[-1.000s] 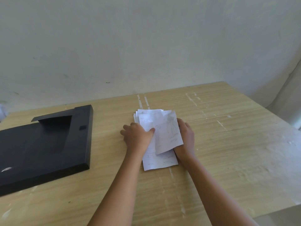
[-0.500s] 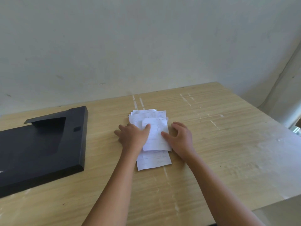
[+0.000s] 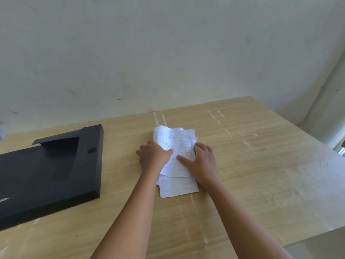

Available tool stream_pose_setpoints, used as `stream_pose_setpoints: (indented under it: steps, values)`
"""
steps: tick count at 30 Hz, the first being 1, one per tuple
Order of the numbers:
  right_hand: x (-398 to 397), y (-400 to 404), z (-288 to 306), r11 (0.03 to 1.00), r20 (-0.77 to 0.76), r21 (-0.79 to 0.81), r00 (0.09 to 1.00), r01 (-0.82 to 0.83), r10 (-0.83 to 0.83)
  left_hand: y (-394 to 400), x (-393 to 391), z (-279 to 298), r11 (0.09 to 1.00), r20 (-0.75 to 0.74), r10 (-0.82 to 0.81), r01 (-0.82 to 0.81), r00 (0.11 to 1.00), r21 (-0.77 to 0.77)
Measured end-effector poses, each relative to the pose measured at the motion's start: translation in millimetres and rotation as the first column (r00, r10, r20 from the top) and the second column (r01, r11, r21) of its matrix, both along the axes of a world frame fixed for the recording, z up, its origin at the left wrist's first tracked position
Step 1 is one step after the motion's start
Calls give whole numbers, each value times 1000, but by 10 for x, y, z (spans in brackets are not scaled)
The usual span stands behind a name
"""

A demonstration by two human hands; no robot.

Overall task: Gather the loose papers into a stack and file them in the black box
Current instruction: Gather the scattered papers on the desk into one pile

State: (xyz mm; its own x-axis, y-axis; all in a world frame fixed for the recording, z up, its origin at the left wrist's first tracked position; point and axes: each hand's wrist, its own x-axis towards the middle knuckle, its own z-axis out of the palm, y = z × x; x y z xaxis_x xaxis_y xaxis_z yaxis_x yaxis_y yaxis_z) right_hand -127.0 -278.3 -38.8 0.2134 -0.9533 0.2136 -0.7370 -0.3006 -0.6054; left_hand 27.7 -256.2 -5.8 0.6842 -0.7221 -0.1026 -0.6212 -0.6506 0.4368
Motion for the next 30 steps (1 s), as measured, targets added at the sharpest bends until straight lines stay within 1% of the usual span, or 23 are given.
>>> stream_pose_setpoints:
  steps: [3,5,9,13,15,18,22,23,26,27,28,30]
  values:
    - [7,5,-8,1000,-37,-18,999,0,0,25,-61,35,995,-38,-15,11,999,-97]
    - [12,4,-14,1000,-52,-21,999,-2,1,34,-92,80,991,-64,-21,13,998,-132]
    - [15,-2,-20,1000,-61,-23,998,-4,2,0,-45,156,994,-113,-17,4,993,-109]
    - [23,-11,-44,999,-68,-32,998,5,-7,-41,17,229,995,-263,-10,-17,965,-100]
    - [25,-18,-56,999,-68,-42,998,5,-8,-52,1,263,995,-296,-28,-1,955,-96]
    - [27,-24,-65,999,-58,-41,998,5,-7,-52,-44,253,994,-284,-92,71,954,-83]
    - [25,-12,-55,999,-66,-41,998,-1,-2,4,-83,216,965,-224,-203,155,953,-211]
    - [25,-9,-47,999,-68,-45,998,-2,-1,16,-70,209,953,-250,-232,168,940,-253]
    - [30,-15,-38,1000,-70,-23,998,2,-4,70,0,162,923,-431,-295,138,853,-359]
    - [33,-15,-31,1000,-66,-14,998,4,-5,106,26,145,916,-456,-308,131,835,-379]
    - [36,-22,-32,1000,-54,3,998,12,-12,135,55,110,909,-478,-314,115,820,-400]
    - [28,-11,-2,999,5,38,1000,30,-30,236,90,74,885,-558,-326,39,763,-464]
